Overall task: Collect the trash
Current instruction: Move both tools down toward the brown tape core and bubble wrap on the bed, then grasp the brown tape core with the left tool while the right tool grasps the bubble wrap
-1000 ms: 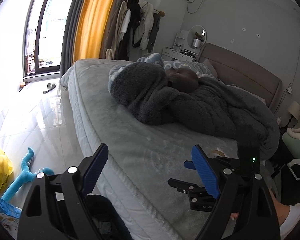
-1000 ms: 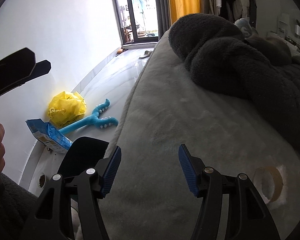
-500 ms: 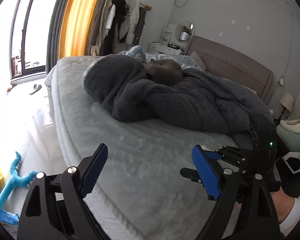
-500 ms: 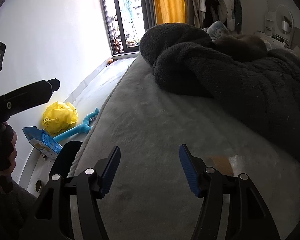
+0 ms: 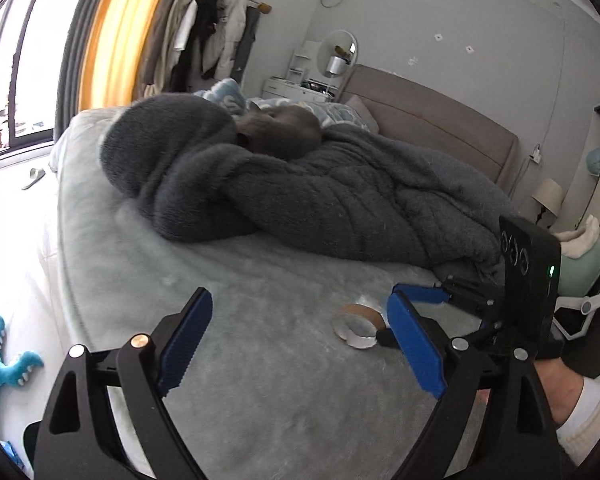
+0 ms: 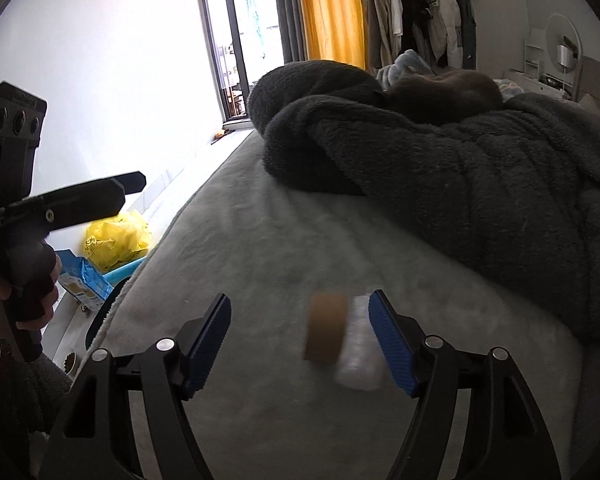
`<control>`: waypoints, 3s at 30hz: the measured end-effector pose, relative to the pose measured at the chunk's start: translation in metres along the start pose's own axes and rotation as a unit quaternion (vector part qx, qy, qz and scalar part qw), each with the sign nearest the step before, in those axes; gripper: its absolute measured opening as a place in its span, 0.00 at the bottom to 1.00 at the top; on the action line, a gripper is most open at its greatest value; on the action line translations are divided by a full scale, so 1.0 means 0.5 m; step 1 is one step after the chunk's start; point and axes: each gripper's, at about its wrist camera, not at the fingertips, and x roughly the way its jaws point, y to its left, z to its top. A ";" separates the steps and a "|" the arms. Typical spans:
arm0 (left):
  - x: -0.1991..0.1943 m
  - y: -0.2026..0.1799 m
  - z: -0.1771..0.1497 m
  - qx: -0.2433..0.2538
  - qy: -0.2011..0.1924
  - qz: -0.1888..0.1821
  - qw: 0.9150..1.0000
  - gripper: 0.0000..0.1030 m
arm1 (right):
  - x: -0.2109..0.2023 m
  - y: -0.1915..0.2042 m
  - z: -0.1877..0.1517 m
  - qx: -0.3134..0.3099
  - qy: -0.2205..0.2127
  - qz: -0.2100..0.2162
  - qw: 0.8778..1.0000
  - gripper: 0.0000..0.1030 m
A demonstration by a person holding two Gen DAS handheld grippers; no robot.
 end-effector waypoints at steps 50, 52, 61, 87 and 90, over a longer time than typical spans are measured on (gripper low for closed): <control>0.305 -0.049 -0.044 -0.041 0.142 -0.166 0.975 0.68 | 0.065 -0.162 -0.045 -0.105 0.122 0.110 0.981 0.87; 0.306 -0.042 -0.044 -0.047 0.142 -0.162 0.975 0.61 | 0.068 -0.157 -0.045 -0.107 0.124 0.109 0.980 0.87; 0.293 -0.036 -0.038 -0.028 0.139 -0.136 0.980 0.52 | 0.083 -0.159 -0.038 -0.103 0.128 0.099 0.981 0.87; 0.112 0.090 -0.007 -0.050 0.075 -0.012 0.996 0.52 | 0.166 -0.079 0.027 -0.055 0.124 0.060 0.989 0.60; 0.091 0.096 -0.009 -0.048 0.073 0.011 0.996 0.52 | 0.173 -0.054 0.031 -0.055 0.125 0.049 0.989 0.60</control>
